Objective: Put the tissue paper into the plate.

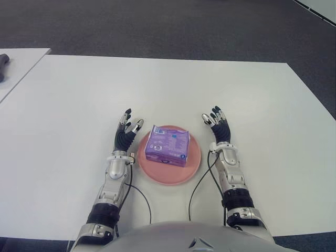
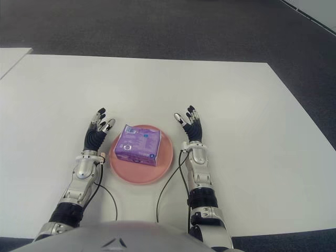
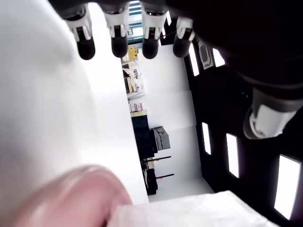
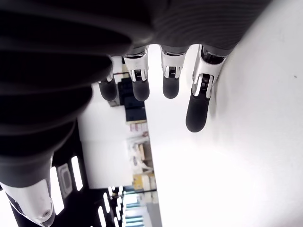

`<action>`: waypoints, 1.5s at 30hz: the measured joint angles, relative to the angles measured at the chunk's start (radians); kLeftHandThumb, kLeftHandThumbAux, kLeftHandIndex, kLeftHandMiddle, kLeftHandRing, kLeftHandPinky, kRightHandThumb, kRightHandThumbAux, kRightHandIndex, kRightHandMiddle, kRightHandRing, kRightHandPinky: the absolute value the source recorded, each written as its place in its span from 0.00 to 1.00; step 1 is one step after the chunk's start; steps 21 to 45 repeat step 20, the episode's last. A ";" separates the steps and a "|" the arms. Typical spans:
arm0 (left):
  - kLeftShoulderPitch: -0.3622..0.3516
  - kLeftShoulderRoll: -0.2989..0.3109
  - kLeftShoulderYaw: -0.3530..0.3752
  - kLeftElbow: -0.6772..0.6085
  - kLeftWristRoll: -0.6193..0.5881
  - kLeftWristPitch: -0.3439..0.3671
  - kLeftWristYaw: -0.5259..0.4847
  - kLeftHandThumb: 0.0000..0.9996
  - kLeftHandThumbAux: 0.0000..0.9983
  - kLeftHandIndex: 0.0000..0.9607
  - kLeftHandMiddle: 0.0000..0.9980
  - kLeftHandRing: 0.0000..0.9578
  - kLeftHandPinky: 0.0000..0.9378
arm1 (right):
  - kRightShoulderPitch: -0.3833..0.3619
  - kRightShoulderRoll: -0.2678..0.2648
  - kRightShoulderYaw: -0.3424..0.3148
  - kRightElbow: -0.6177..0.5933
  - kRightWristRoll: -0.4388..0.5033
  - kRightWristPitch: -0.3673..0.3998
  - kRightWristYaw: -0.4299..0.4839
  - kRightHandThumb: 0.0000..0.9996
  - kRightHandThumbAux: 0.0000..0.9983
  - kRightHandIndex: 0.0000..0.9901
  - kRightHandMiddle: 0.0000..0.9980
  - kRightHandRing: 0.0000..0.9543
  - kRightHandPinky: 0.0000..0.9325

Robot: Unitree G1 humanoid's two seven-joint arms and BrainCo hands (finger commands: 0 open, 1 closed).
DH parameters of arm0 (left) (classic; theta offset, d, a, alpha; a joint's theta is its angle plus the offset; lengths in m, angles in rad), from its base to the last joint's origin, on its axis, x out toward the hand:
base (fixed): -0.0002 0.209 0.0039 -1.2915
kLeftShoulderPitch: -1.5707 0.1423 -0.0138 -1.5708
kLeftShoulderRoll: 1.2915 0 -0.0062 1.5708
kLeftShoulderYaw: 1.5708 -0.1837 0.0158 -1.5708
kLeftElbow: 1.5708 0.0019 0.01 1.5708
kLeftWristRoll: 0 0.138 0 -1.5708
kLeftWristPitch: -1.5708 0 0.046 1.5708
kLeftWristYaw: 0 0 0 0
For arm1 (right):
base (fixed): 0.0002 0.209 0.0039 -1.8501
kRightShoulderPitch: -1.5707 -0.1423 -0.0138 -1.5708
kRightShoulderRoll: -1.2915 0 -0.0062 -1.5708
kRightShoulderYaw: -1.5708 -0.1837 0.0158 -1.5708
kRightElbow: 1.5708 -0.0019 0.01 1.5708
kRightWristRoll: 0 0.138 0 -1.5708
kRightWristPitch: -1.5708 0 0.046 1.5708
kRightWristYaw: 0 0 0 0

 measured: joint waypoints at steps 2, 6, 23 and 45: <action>0.002 0.001 0.003 0.000 0.000 0.000 0.000 0.00 0.46 0.00 0.00 0.00 0.00 | 0.000 0.000 0.000 0.000 0.000 0.000 0.000 0.20 0.66 0.00 0.00 0.00 0.01; 0.002 0.004 0.009 0.002 0.000 -0.002 0.000 0.00 0.45 0.00 0.00 0.00 0.00 | 0.001 0.000 0.000 -0.002 0.000 0.002 0.000 0.20 0.66 0.00 0.00 0.00 0.01; 0.001 0.008 0.036 0.010 -0.001 -0.014 0.005 0.00 0.44 0.00 0.00 0.00 0.00 | 0.002 0.000 0.000 -0.008 0.000 0.010 0.000 0.20 0.66 0.00 0.00 0.00 0.01; 0.001 0.008 0.036 0.010 -0.001 -0.014 0.005 0.00 0.44 0.00 0.00 0.00 0.00 | 0.002 0.000 0.000 -0.008 0.000 0.010 0.000 0.20 0.66 0.00 0.00 0.00 0.01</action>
